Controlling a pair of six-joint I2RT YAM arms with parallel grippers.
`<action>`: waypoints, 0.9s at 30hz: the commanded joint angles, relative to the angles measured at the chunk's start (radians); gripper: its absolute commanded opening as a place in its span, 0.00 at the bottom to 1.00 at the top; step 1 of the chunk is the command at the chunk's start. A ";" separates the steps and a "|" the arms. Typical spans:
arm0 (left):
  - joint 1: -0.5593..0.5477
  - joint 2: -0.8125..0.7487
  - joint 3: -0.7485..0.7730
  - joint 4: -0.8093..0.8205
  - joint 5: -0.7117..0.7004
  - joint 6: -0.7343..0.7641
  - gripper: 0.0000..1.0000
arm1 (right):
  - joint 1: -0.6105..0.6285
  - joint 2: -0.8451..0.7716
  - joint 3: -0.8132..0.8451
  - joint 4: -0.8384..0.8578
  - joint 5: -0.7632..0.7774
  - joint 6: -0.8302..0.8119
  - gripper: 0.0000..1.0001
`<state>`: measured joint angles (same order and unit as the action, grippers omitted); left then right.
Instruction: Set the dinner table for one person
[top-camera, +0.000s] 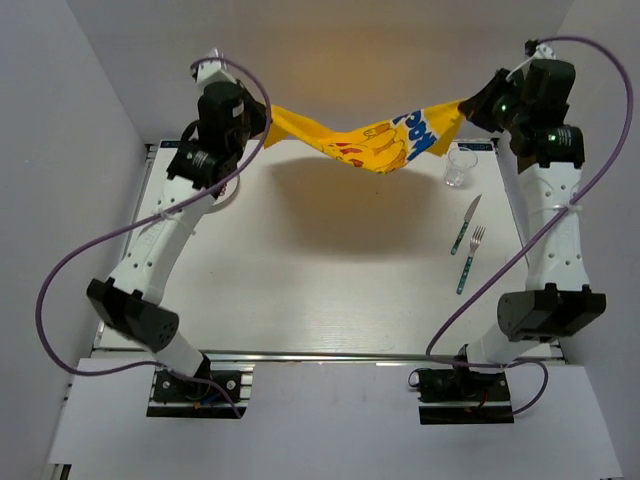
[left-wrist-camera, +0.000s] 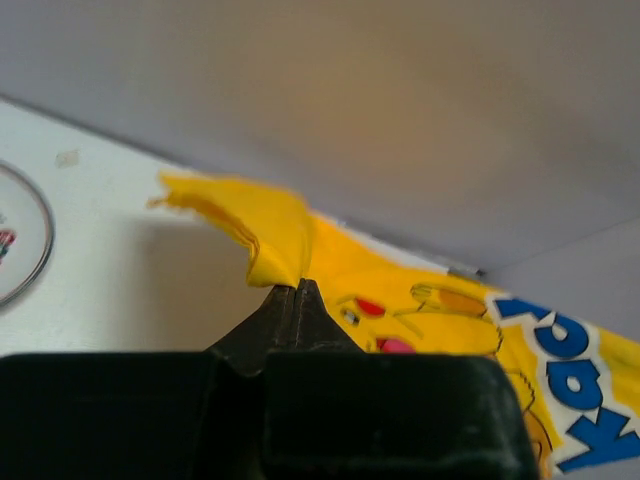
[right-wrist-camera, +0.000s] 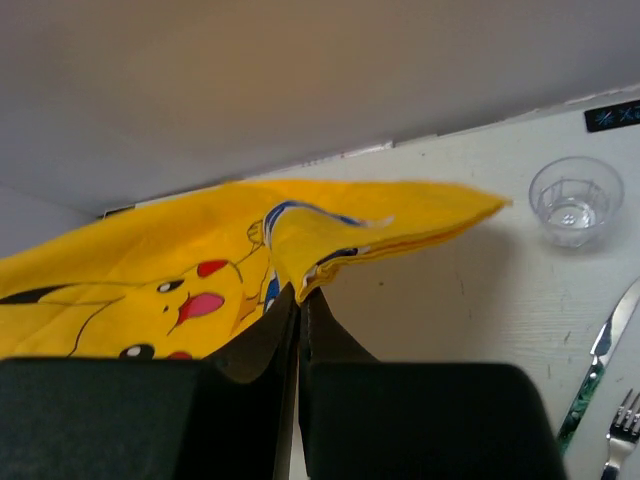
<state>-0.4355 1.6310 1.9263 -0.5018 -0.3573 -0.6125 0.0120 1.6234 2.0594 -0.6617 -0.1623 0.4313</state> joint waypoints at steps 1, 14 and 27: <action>0.004 -0.183 -0.246 0.191 0.015 0.022 0.00 | -0.032 -0.129 -0.203 0.157 -0.140 -0.006 0.00; -0.017 -0.730 -1.247 0.214 -0.003 -0.296 0.98 | -0.038 -0.744 -1.258 0.416 -0.069 0.089 0.89; -0.026 -0.245 -0.830 -0.057 0.035 -0.217 0.98 | 0.109 -0.170 -0.946 0.223 0.053 -0.009 0.89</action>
<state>-0.4496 1.2079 0.9951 -0.4294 -0.3279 -0.8387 0.0654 1.3422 1.0279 -0.3592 -0.1894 0.4622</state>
